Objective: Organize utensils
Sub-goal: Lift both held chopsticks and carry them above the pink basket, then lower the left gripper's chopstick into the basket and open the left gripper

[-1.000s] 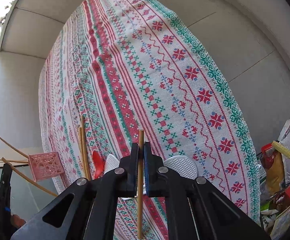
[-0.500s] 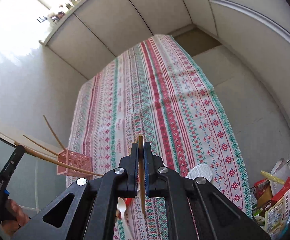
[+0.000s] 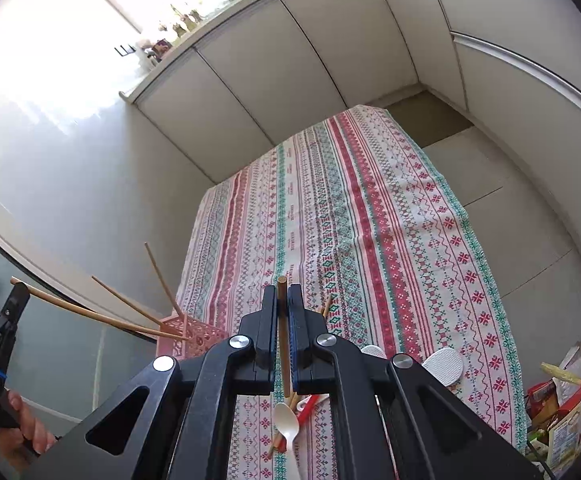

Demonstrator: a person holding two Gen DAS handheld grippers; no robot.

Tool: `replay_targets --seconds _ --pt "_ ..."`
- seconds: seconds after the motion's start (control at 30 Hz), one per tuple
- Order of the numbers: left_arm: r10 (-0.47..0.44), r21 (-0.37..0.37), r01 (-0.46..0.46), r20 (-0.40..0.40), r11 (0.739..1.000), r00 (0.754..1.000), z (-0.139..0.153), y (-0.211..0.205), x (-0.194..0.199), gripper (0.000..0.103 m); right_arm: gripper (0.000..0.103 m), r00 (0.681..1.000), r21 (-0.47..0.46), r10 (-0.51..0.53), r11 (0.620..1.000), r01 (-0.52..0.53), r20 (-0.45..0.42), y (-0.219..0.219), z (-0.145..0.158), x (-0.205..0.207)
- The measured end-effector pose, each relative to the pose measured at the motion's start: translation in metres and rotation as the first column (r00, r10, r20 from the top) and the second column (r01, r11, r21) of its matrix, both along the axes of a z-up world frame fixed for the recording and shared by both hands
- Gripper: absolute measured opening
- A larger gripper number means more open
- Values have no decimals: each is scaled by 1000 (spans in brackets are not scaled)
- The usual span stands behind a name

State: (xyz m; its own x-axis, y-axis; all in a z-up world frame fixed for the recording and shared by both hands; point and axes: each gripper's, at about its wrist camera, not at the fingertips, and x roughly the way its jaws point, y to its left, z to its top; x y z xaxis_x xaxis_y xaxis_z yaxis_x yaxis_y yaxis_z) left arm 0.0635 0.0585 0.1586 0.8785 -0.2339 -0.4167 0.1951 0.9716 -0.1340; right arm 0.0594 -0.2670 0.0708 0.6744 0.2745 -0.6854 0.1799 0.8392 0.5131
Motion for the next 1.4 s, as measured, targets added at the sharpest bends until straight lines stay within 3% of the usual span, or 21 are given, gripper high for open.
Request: replay_targets --seconds 0.13,0.37,0.57,0.8,0.9,1.0,1.03,1.23,1.4 --pt "51 45 -49 -29 998 998 -10 7 13 7 5 1000 4 9 1000 -9 -1 6 -1 3" --pt "95 93 -80 -181 993 979 -53 14 52 7 5 1000 3 30 1000 -30 5 19 -1 8" --pt "127 79 -109 -273 991 953 -82 24 76 7 5 999 -2 40 999 -40 22 28 1 13" --pt "142 33 -138 -281 990 949 -93 40 87 9 5 996 -16 68 998 -67 62 49 14 18" --pt "143 20 -143 -300 989 943 -96 45 89 19 5 992 -26 85 996 -83 88 60 25 19" --pt "136 -17 -149 -312 989 940 -94 55 83 49 5 988 -38 95 995 -91 124 70 41 20" --pt "137 -29 -154 -316 988 939 -93 59 80 53 5 986 -41 99 995 -94 132 74 45 21" --pt "166 -14 -186 -390 982 906 -105 77 63 66 5 975 -77 145 988 -133 171 109 74 37" --pt "173 -34 -210 -448 977 877 -123 94 58 69 5 963 -136 199 975 -176 184 154 84 56"
